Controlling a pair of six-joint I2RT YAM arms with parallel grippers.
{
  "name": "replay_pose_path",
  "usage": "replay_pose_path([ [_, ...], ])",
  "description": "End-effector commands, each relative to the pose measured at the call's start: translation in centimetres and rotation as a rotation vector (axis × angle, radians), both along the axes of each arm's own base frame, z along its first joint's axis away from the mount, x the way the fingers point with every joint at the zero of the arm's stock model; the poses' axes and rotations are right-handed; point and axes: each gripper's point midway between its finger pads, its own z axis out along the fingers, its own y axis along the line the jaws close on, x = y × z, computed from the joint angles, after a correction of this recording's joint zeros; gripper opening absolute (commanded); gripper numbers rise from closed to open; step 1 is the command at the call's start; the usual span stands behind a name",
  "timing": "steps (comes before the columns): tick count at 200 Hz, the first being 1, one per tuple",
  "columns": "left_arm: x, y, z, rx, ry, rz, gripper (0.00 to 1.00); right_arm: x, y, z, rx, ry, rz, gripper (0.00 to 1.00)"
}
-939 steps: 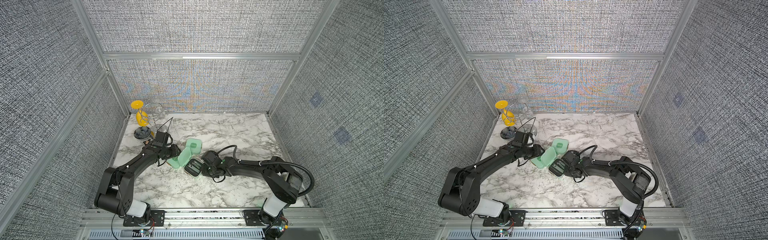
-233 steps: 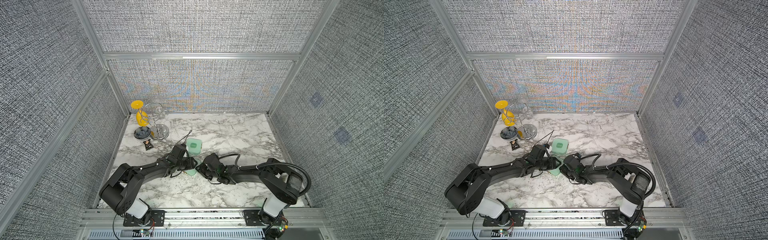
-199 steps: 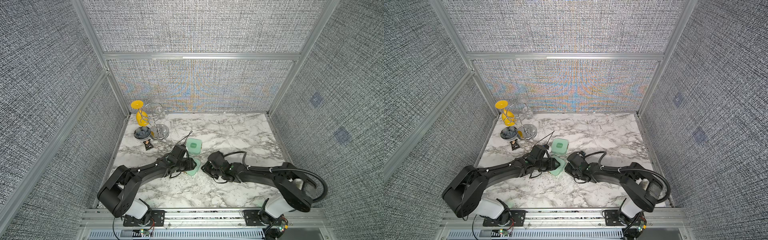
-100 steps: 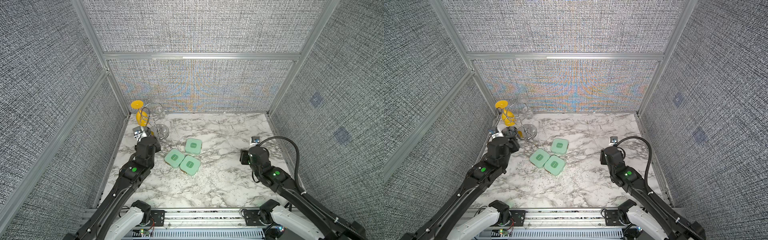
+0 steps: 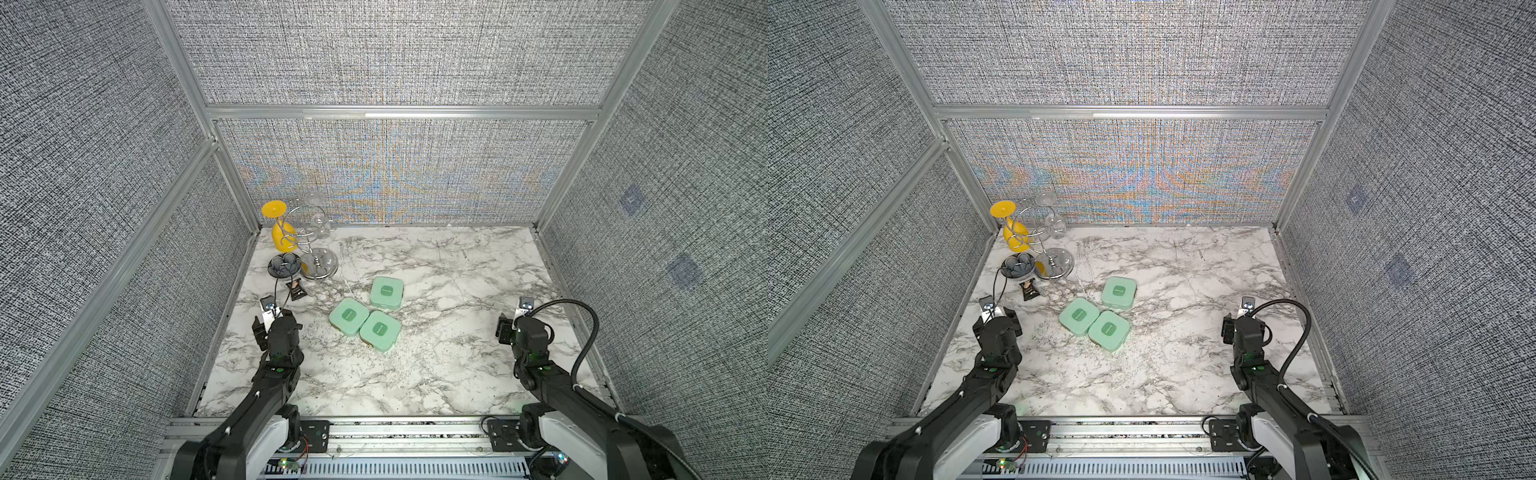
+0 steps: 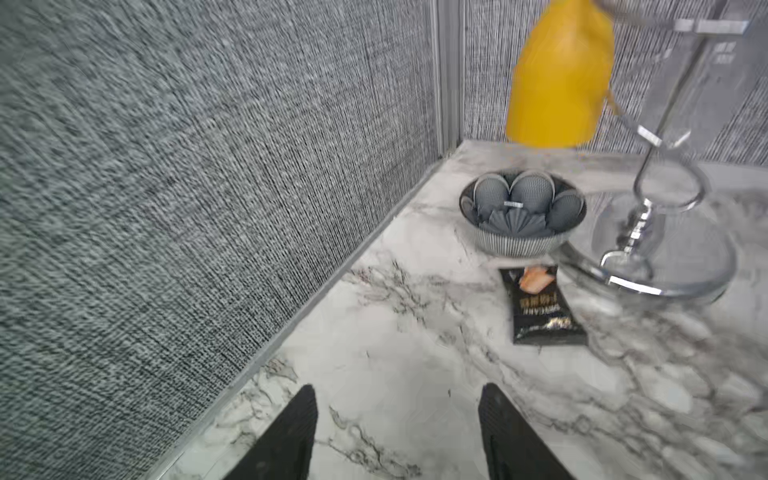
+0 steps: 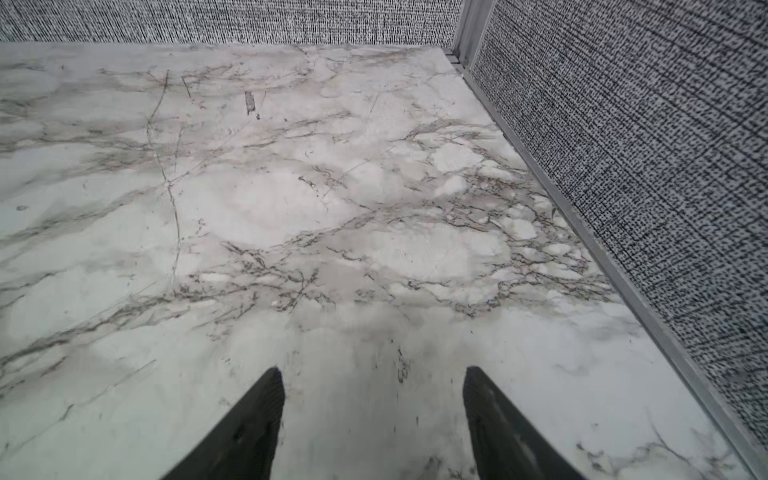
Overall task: Organize nail clipper sets
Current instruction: Reset both arms
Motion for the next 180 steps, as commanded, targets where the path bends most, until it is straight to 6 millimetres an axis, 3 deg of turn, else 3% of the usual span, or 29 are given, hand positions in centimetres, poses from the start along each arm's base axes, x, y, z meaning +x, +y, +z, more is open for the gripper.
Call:
replay_pose_path([
  [1,3.9,-1.4,3.3,-0.011,-0.179,-0.1,0.64,3.1,0.3,4.1,0.024,-0.212,0.027,0.71],
  [22,6.8,-3.3,1.6,-0.066,-0.098,-0.238,0.62,5.1,0.7,3.5,-0.017,-0.194,0.069,0.71],
  [43,8.5,-4.5,0.2,-0.06,-0.091,-0.309,0.61,6.2,0.5,1.5,-0.006,-0.174,0.074,0.71],
  [56,8.9,-3.9,-1.1,-0.105,-0.027,-0.307,0.62,6.9,1.0,1.3,-0.015,-0.213,0.103,0.72],
  [63,9.4,-4.1,-1.4,-0.117,-0.016,-0.324,0.64,7.0,1.1,0.5,-0.005,-0.151,0.114,0.73],
  [76,9.3,-4.1,-1.4,-0.126,-0.005,-0.329,0.69,8.4,1.3,0.2,0.04,-0.046,0.152,0.73],
  [83,9.4,-4.1,-1.3,-0.123,-0.015,-0.329,0.69,9.2,1.4,0.1,0.035,-0.049,0.165,0.83],
  [114,9.3,-4.1,-1.4,-0.124,-0.012,-0.332,0.77,8.9,1.5,0.1,0.031,-0.037,0.165,0.92],
  [116,9.3,-4.1,-1.4,-0.124,-0.012,-0.331,0.81,8.8,1.5,0.1,0.031,-0.037,0.165,0.97],
  [118,9.3,-4.1,-1.4,-0.123,-0.01,-0.332,0.94,8.8,1.5,0.1,0.031,-0.037,0.165,0.99],
  [121,9.3,-4.1,-1.4,-0.123,-0.011,-0.332,0.99,8.8,1.5,0.1,0.03,-0.039,0.165,0.99],
  [180,9.3,-4.1,-1.4,-0.122,-0.012,-0.332,0.99,9.2,1.7,-0.1,0.023,-0.032,0.174,0.99],
])
